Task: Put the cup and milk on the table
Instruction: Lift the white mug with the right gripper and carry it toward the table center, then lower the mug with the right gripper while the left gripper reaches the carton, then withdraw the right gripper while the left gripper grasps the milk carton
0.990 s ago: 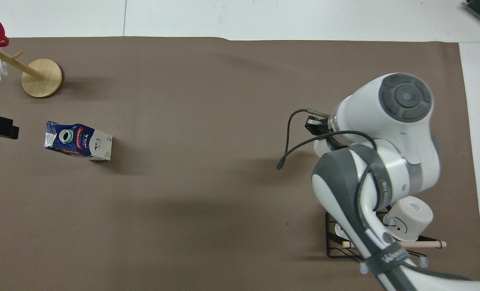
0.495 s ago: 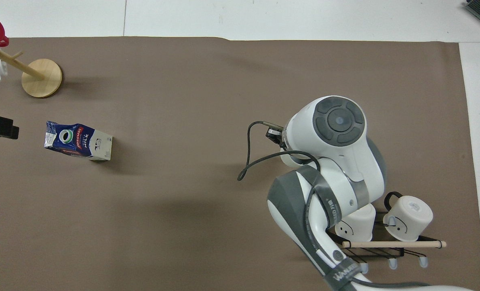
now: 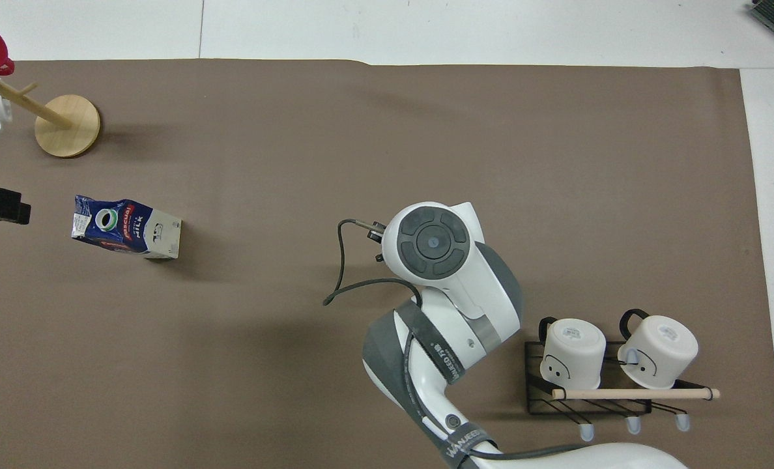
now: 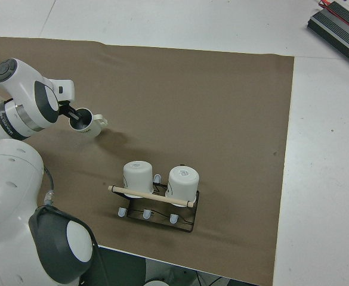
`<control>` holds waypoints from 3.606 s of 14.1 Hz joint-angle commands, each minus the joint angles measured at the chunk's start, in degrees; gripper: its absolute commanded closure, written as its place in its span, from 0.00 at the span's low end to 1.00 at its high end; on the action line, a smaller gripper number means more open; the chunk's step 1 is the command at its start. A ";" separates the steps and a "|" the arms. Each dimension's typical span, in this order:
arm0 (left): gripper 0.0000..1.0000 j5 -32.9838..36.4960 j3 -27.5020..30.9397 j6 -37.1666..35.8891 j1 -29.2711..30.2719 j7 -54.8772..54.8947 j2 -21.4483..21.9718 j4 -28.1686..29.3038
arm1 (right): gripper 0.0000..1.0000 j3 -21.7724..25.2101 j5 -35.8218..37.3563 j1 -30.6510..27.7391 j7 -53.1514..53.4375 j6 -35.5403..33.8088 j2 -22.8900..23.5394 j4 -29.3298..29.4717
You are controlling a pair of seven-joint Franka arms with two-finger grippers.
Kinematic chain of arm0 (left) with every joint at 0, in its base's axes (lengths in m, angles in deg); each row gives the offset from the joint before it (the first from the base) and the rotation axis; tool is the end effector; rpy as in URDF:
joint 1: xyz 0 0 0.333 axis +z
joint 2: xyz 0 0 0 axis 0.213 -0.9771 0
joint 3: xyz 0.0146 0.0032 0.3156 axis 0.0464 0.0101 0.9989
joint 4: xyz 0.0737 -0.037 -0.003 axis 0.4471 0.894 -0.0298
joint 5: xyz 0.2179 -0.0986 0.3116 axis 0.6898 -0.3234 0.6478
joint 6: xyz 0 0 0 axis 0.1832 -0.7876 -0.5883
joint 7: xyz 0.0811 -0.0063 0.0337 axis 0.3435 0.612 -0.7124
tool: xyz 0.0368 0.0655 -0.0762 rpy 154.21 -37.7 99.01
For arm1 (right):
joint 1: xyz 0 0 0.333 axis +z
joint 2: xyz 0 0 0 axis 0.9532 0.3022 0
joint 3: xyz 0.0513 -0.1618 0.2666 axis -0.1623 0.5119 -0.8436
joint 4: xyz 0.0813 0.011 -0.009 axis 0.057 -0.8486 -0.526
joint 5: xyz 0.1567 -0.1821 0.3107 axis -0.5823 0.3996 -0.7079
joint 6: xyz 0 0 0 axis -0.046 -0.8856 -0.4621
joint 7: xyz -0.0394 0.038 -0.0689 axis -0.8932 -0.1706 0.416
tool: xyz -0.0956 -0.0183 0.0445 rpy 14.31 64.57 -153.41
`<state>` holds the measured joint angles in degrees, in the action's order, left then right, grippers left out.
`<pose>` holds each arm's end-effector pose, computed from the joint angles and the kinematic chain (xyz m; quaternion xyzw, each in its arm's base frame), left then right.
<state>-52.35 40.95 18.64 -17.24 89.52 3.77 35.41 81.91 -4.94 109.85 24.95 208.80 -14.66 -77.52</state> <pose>0.5359 -0.0260 0.6824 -0.9985 0.0525 -0.0157 0.0036 0.5342 0.3604 0.3807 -0.9711 0.2310 -0.0556 0.0229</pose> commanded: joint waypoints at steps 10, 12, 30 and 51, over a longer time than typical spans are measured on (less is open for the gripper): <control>0.00 0.17 0.15 3.10 -0.33 0.68 1.77 4.46 | 1.00 0.12 6.46 1.75 3.73 6.44 3.97 0.58; 0.00 0.17 0.15 6.07 -0.24 0.68 2.11 7.18 | 1.00 0.12 6.46 1.76 3.64 6.88 4.59 0.67; 0.00 0.17 0.23 30.16 0.64 0.77 -2.98 23.09 | 0.00 0.56 2.15 -1.05 -9.00 -4.27 -6.74 1.19; 0.36 0.70 -0.29 31.32 -0.50 0.77 -0.70 28.12 | 0.00 0.91 -1.02 -30.75 -53.48 -31.61 -24.85 -1.09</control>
<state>-52.34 40.83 50.81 -17.27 90.19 0.62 63.22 83.32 -4.71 82.52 -24.68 177.64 -37.42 -76.23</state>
